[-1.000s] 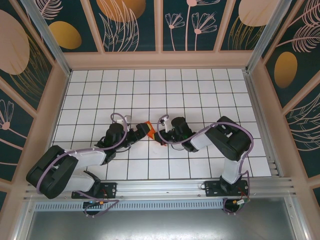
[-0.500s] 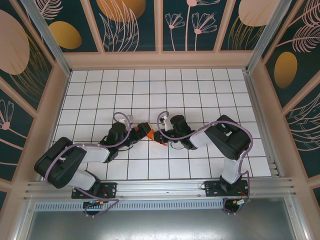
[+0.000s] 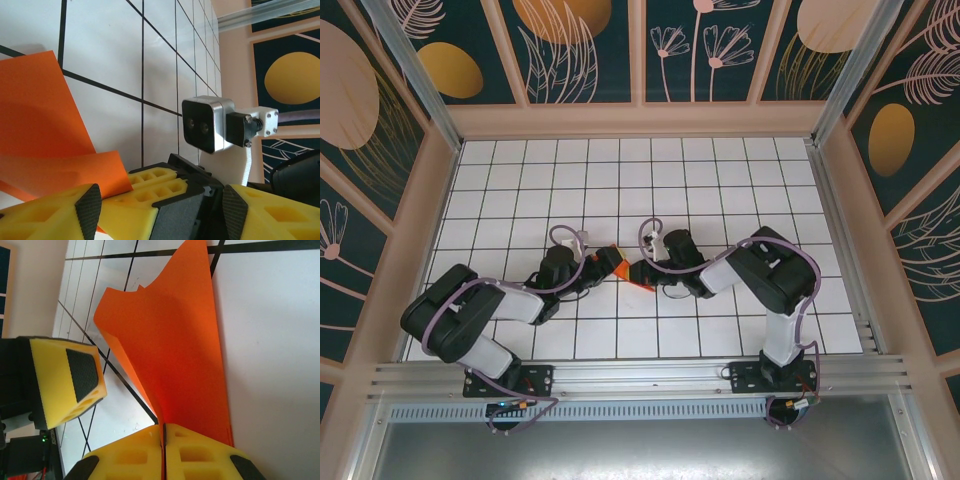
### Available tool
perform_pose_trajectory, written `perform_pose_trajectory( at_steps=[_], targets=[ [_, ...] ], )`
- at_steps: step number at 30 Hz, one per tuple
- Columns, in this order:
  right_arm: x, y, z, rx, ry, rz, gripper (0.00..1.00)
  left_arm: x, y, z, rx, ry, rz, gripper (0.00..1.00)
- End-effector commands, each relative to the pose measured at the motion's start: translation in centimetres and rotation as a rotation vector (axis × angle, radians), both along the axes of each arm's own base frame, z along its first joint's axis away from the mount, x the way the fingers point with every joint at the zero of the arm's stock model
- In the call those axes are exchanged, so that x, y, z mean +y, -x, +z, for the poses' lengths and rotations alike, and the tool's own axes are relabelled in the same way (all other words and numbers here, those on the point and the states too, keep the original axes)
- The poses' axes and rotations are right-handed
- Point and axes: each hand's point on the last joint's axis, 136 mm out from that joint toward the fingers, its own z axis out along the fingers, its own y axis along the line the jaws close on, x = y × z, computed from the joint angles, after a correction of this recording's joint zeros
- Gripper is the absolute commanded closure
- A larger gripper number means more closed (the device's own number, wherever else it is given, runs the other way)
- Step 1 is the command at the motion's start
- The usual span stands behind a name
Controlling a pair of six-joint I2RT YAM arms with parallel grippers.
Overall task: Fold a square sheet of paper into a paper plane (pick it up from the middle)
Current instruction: Fold the wing for the fifth time at the center of the table.
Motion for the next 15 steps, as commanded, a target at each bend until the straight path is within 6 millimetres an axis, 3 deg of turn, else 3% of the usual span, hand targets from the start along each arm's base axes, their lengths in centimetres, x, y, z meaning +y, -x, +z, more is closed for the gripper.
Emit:
perform_pose_trajectory(
  at_steps=[1,15],
  targets=[
    [0.0,0.0,-0.1,0.049,-0.032,-0.009,0.91,-0.6,0.1,0.7,-0.023,0.039,-0.02,0.33],
    [-0.3,0.0,-0.7,0.083,-0.005,-0.011,0.91,-1.1,-0.1,-0.5,0.001,0.039,-0.025,0.36]
  ],
)
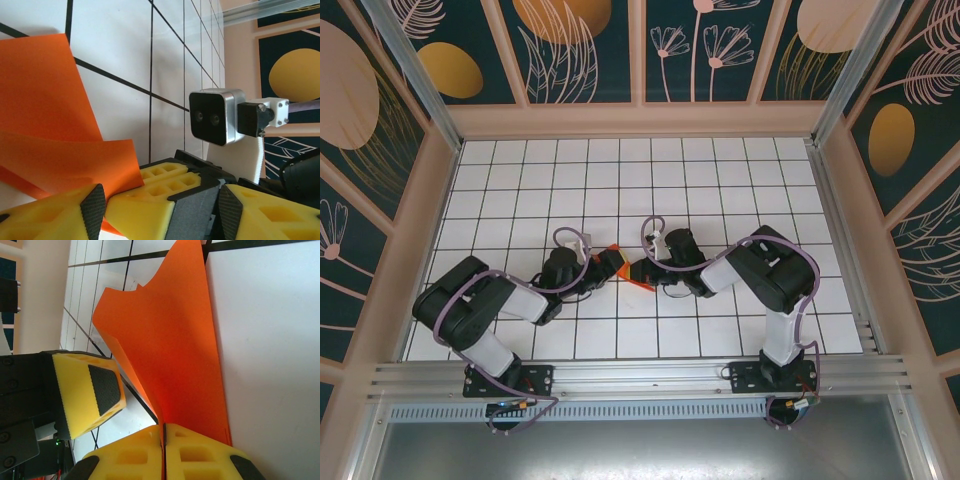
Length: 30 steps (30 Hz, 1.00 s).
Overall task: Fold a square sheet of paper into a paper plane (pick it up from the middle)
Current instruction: Fold the wing for the fifth time at the center of the table.
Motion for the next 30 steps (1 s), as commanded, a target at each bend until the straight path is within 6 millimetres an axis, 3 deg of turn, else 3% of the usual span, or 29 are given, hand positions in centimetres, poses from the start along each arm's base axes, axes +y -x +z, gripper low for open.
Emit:
perform_pose_trajectory(
  at_steps=[1,16,30],
  targets=[
    [-0.2,0.1,-0.9,0.031,0.02,0.007,0.91,-0.7,-0.3,0.7,-0.026,0.032,-0.014,0.36],
    [-0.3,0.1,-1.4,0.039,0.062,0.016,0.87,-0.9,-0.8,-1.0,0.023,-0.001,-0.005,0.4],
    [-0.5,0.4,-0.1,-0.005,0.092,0.06,0.78,-0.2,-0.6,-3.8,0.125,-0.07,0.022,0.41]
  ],
)
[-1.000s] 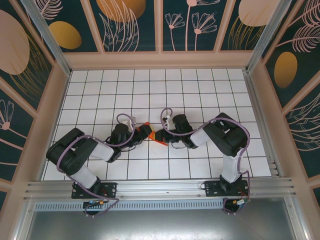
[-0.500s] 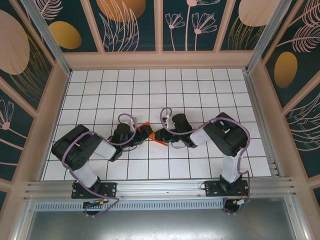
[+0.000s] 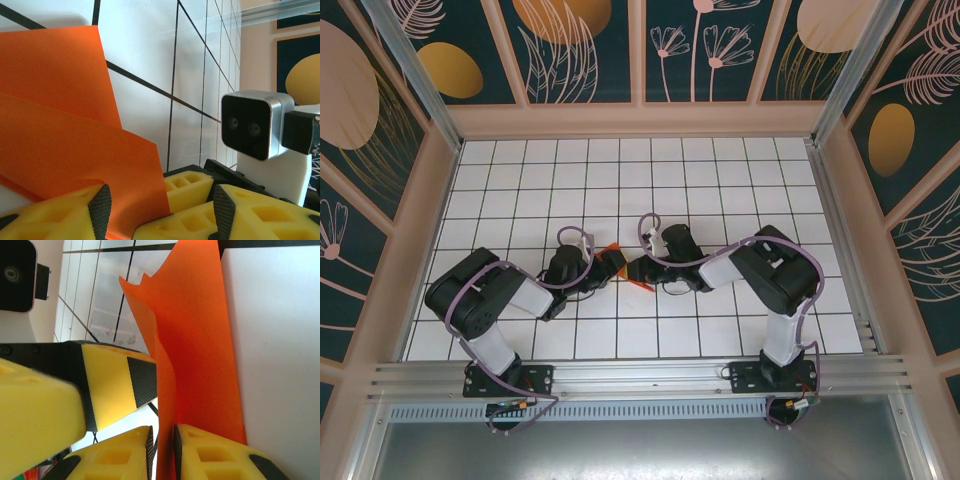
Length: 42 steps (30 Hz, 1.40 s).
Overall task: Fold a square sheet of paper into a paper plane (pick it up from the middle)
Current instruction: Fold the wing for the fifth time at the center of the table.
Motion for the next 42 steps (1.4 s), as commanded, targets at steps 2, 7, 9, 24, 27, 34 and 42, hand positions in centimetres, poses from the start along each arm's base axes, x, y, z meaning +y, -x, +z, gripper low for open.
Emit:
perform_pose_trajectory(
  at_steps=[2,7,9,24,27,34,42],
  targets=[
    [-0.7,0.2,0.0,-0.015,0.053,0.014,0.76,0.1,0.2,-2.2,0.074,-0.051,0.008,0.41],
    [-1.0,0.1,0.8,-0.056,0.074,0.027,0.72,0.2,0.3,-2.9,0.102,-0.059,0.012,0.41],
    [-1.3,0.0,0.6,-0.072,0.104,0.029,0.7,0.1,0.3,-3.3,0.118,-0.067,0.01,0.41],
    [-2.8,0.2,0.9,-0.2,0.232,0.111,0.64,0.2,0.5,-4.5,0.166,-0.113,-0.001,0.41],
    [-2.9,0.2,1.0,-0.275,0.276,0.161,0.65,0.3,0.6,-4.8,0.179,-0.122,0.003,0.41],
    [-2.7,0.4,1.1,-0.44,0.348,0.28,0.66,0.7,0.7,-5.5,0.221,-0.149,0.019,0.43],
    [-2.9,0.5,0.3,-0.511,0.398,0.33,0.71,0.6,0.8,-5.7,0.235,-0.151,0.019,0.43]
  ],
)
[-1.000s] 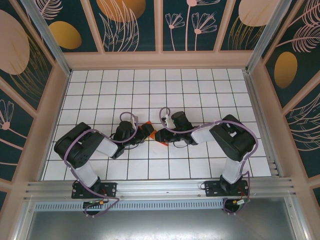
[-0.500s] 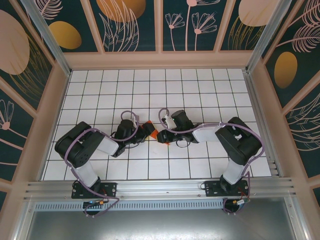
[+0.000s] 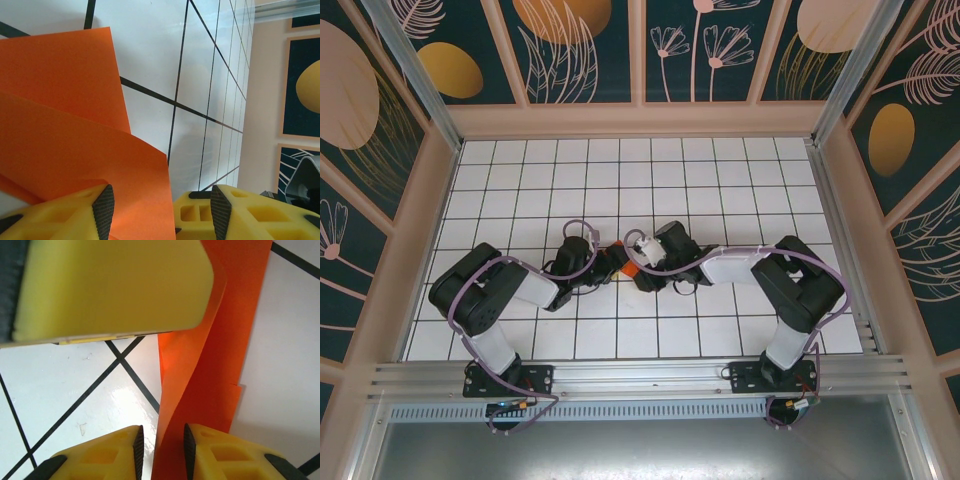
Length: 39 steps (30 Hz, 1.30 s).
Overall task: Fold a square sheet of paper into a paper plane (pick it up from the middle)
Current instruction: Fold the wing for the fifth time at the center of the table.
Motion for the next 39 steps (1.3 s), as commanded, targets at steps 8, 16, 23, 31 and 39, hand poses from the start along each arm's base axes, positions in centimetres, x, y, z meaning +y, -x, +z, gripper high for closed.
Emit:
perform_pose_trajectory(
  at_steps=[8,16,23,31,39],
  targets=[
    [-0.1,0.0,0.4,-0.054,0.008,0.036,0.87,1.6,1.7,-4.5,0.146,-0.135,0.018,0.43],
    [0.5,1.0,1.3,0.053,-0.126,0.004,0.93,1.3,0.7,0.9,-0.023,-0.073,0.014,0.39],
    [1.1,1.4,2.3,0.161,-0.246,-0.049,0.93,1.6,1.6,3.6,-0.129,-0.018,-0.007,0.37],
    [1.4,1.6,1.5,0.276,-0.281,-0.099,0.92,1.0,3.3,3.7,-0.138,0.048,-0.048,0.38],
    [0.9,1.6,0.0,0.292,-0.223,-0.126,0.91,0.3,3.7,4.2,-0.154,0.106,-0.063,0.43]
  ],
)
